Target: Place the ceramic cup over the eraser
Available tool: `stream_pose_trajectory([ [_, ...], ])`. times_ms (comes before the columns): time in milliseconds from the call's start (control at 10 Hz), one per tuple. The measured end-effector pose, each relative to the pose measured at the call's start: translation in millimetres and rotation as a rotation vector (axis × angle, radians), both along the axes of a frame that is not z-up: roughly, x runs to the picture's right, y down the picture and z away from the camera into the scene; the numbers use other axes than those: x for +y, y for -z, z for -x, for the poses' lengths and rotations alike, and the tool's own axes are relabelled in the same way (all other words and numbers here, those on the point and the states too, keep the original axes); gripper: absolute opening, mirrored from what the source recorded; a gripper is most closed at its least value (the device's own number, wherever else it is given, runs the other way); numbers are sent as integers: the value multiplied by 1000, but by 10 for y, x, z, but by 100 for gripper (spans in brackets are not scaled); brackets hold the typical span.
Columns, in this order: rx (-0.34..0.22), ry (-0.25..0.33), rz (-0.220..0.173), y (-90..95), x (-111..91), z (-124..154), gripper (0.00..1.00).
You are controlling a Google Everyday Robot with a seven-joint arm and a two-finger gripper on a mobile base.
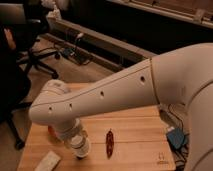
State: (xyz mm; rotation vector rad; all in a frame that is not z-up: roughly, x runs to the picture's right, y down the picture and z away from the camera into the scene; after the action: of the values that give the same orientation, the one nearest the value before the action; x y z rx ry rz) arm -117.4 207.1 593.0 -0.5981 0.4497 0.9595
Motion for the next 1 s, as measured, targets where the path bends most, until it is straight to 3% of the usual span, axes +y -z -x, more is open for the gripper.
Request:
stream_pose_trajectory([
  [600, -53, -80, 33, -221, 35, 47, 10],
  [1000, -63, -70, 32, -370, 60, 39, 10],
])
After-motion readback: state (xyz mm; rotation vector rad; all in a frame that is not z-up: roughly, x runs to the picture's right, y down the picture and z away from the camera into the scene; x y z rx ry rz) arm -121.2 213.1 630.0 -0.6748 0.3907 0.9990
